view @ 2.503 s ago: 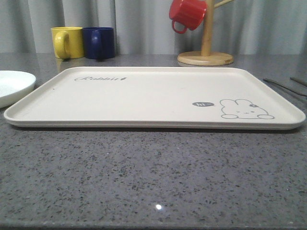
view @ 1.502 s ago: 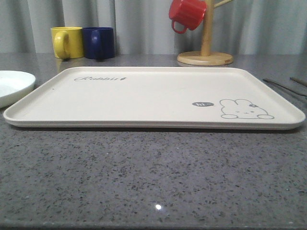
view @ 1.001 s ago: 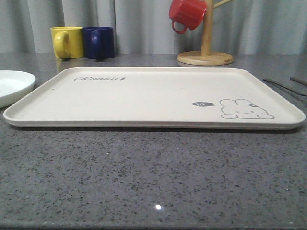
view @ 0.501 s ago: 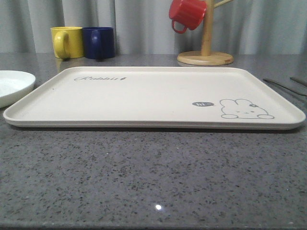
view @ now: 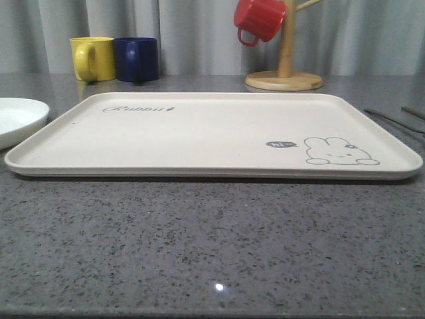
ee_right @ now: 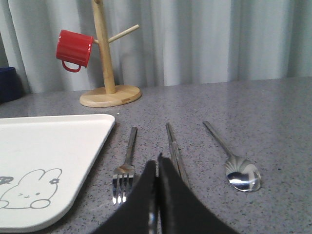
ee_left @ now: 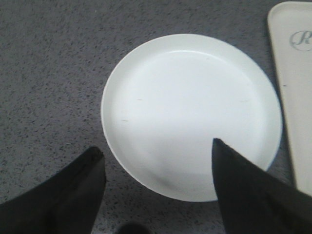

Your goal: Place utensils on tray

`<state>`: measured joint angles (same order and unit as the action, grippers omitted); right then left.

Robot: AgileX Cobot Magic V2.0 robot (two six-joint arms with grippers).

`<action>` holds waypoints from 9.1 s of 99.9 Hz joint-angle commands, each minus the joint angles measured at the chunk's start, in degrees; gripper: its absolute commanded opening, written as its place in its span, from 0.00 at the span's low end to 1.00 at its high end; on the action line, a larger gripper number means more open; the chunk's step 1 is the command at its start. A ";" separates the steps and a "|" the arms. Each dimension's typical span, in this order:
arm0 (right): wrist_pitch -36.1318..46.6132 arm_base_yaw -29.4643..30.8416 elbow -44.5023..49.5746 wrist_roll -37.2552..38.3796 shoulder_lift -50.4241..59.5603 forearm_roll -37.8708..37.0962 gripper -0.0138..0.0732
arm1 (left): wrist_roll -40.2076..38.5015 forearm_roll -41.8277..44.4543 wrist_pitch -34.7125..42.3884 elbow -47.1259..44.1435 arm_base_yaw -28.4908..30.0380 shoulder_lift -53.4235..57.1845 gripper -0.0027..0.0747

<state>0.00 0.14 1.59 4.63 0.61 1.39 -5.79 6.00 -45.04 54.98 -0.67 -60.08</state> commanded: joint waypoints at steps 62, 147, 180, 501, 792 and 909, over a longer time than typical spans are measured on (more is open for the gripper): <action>4.66 0.34 -1.05 -0.44 1.27 -0.17 0.08 | -0.55 -0.21 3.11 12.72 7.67 -28.10 0.61; 4.66 0.34 -1.05 -0.44 1.27 -0.17 0.08 | 2.02 -1.55 0.31 12.72 10.66 -28.14 0.01; 4.66 0.34 -1.05 -0.44 1.27 -0.17 0.08 | 11.53 -15.43 -3.52 16.50 13.72 -16.59 0.01; 4.66 0.34 -1.05 -0.44 1.27 -0.17 0.08 | 15.32 -16.87 37.69 -30.27 -14.22 39.04 0.41; -36.41 -4.16 -66.22 -3.29 -83.58 2.36 0.64 | 15.32 -16.87 37.66 -30.27 -14.22 39.76 0.01; -35.28 -4.42 -66.42 -3.18 -90.20 5.11 0.16 | 15.32 -16.87 37.66 -30.27 -14.22 39.76 0.01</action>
<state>-36.82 -4.37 -62.95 1.74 -91.60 4.99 9.71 -10.63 -12.12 23.11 -14.65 -20.00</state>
